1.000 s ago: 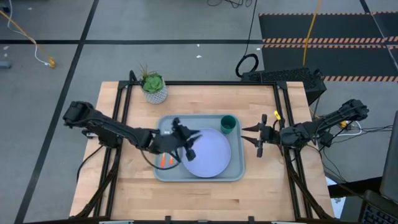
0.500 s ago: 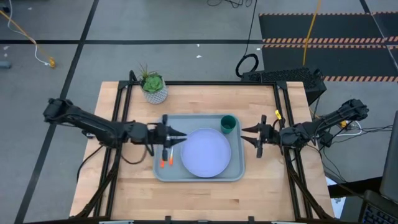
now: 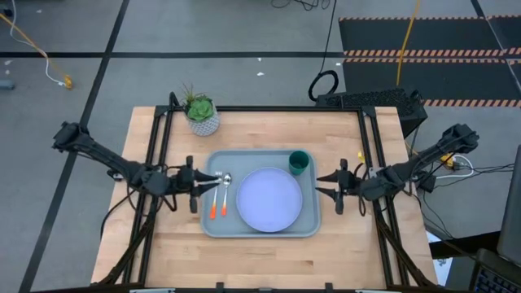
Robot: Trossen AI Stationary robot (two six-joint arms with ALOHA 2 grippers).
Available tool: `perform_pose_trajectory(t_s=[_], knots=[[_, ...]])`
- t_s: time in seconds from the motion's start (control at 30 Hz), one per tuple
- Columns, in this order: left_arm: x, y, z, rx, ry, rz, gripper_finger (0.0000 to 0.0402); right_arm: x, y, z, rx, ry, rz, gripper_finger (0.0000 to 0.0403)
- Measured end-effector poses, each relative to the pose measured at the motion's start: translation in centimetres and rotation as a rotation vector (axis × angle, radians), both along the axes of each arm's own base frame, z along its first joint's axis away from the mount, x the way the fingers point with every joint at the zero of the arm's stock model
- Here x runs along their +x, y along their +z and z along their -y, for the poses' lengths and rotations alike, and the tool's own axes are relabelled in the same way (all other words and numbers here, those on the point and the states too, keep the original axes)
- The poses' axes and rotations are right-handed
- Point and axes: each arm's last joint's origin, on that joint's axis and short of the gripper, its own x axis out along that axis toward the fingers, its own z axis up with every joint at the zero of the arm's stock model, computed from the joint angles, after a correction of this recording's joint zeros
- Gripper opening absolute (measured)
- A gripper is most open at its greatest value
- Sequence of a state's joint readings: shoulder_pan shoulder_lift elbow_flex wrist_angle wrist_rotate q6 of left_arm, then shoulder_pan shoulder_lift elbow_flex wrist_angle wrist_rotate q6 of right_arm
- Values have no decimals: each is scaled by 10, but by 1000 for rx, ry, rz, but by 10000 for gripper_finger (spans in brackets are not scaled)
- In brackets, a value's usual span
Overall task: Pick and place plate/cup/fork/spoon on tray
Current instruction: Adjust the blue plate on the blue tray
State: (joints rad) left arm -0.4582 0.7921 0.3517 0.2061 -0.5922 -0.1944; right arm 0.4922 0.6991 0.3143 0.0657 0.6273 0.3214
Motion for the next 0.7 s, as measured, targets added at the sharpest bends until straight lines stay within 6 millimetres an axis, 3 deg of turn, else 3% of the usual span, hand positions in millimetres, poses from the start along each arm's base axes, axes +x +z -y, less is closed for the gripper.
perform_pose_trajectory(t_s=[0.3,0.7], knots=[[-5,-6,2,-11,5,-54,81,12,-27,-2,-52,0,-197,144],[-5,-5,1,-30,28,-43,81,49,-50,-24,21,100,-447,144]])
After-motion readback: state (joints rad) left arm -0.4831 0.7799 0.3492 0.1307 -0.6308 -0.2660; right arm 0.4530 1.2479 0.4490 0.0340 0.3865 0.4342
